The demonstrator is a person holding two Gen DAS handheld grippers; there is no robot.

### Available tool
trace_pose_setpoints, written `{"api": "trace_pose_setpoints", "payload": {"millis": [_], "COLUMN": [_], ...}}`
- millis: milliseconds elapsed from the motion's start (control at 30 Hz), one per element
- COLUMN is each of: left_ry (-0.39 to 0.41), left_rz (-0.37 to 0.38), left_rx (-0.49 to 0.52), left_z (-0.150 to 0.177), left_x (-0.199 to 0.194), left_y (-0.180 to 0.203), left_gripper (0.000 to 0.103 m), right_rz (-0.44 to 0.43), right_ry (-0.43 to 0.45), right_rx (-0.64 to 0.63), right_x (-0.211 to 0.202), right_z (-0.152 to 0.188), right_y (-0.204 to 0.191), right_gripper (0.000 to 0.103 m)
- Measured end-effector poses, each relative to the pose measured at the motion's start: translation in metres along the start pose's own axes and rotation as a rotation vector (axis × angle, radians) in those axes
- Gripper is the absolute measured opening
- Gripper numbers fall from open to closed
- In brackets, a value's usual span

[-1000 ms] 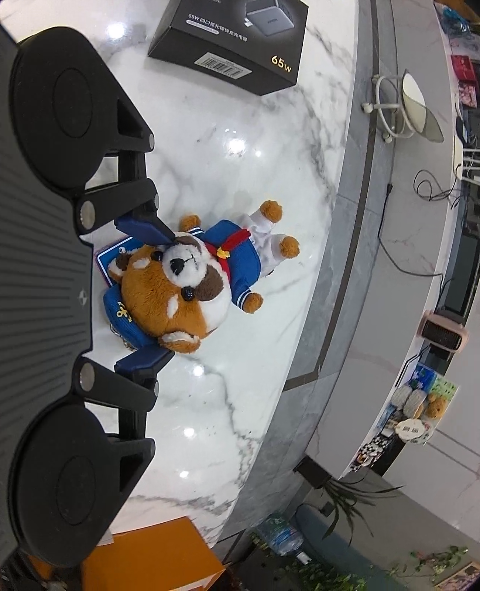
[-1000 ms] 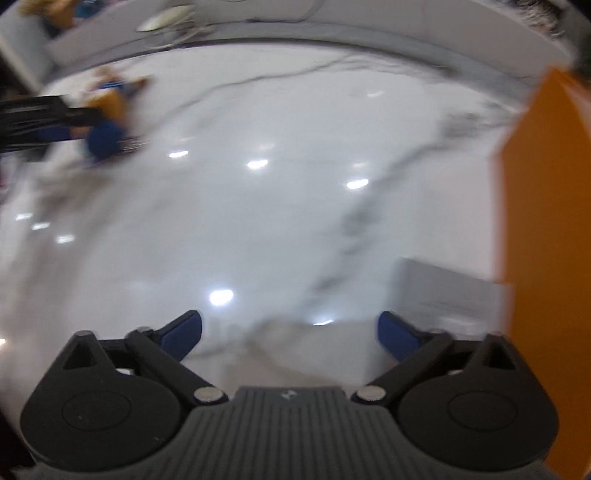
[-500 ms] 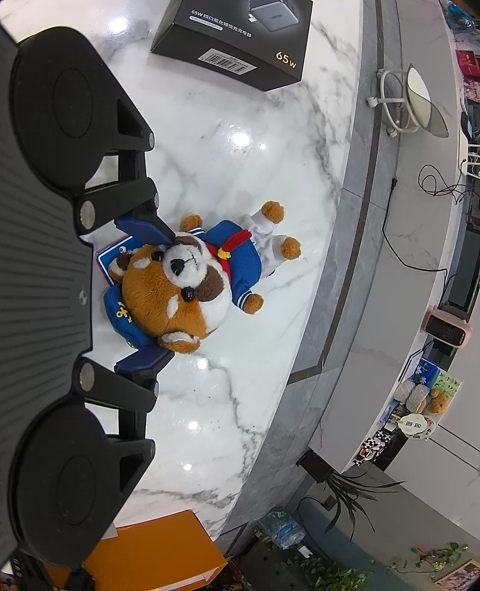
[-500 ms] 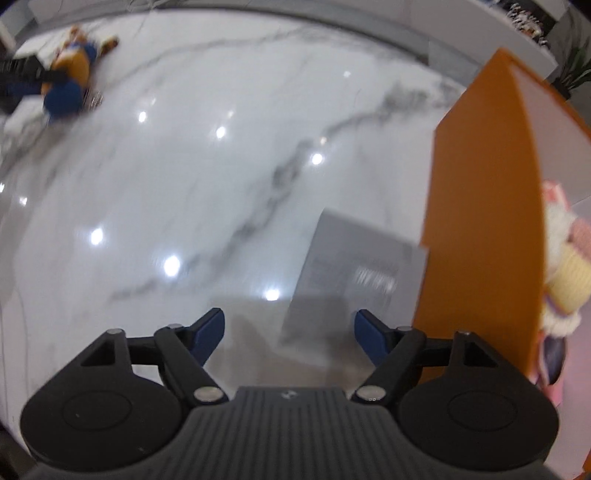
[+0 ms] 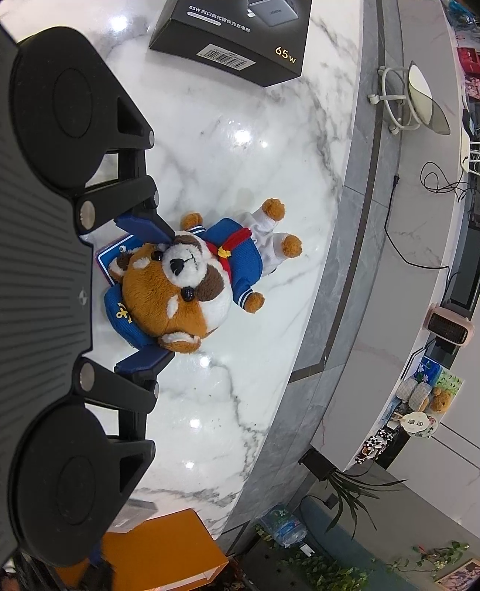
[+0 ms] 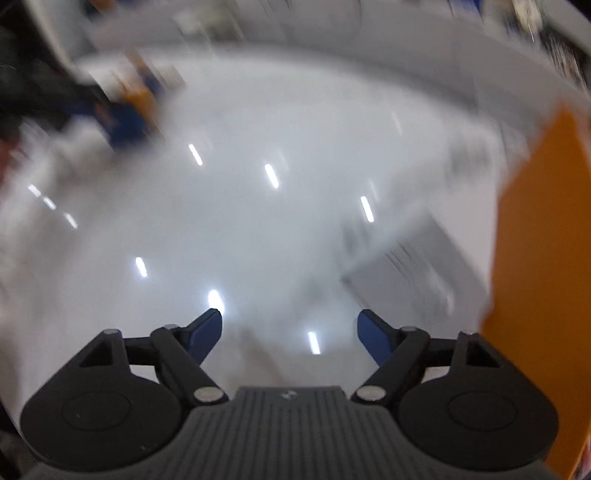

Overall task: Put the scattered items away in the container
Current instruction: 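Lower the left tool onto the dog plush while the right tool approaches the grey booklet, then close the left gripper on the dog plush while the right gripper grasps the grey booklet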

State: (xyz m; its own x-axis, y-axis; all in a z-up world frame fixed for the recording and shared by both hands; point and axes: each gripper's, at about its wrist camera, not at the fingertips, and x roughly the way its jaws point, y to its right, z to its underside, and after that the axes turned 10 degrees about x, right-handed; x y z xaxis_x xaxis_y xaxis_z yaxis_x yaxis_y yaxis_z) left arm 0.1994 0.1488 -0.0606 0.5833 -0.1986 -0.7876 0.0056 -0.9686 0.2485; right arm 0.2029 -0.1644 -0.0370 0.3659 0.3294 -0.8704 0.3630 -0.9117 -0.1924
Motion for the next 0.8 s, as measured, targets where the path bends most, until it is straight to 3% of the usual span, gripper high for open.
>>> {"api": "trace_pose_setpoints", "payload": {"millis": [67,133,233,367,500,700,800], "left_ry": [-0.001,-0.002,-0.004,-0.002,-0.001,-0.002,-0.002], "left_rz": [0.006,0.011,0.015,0.02,0.027,0.041,0.046], "left_rx": [-0.002,-0.004,-0.002,-0.003,-0.006,-0.012,-0.012], "left_z": [0.001,0.002,0.002,0.003,0.004,0.006,0.006], "left_x": [0.0,0.001,0.001,0.001,0.001,0.004,0.003], "left_y": [-0.001,-0.001,-0.001,-0.002,-0.003,-0.006,-0.007], "left_gripper": [0.07,0.07,0.07,0.071,0.071,0.073,0.073], "right_rz": [0.0,0.091,0.23,0.269,0.34,0.331,0.329], "right_ry": [0.027,0.034,0.027,0.006,-0.01,-0.03,-0.084], "right_rx": [0.027,-0.039,-0.158,-0.241,-0.211,-0.193,-0.216], "right_x": [-0.013,-0.018,0.0,0.017,0.029,0.041,0.049], "right_z": [-0.007,-0.004,-0.001,0.001,-0.01,-0.028,-0.035], "right_y": [0.001,-0.002,0.004,0.01,0.023,0.029,0.031], "right_gripper": [0.09,0.1,0.1,0.101,0.101,0.102,0.102]}}
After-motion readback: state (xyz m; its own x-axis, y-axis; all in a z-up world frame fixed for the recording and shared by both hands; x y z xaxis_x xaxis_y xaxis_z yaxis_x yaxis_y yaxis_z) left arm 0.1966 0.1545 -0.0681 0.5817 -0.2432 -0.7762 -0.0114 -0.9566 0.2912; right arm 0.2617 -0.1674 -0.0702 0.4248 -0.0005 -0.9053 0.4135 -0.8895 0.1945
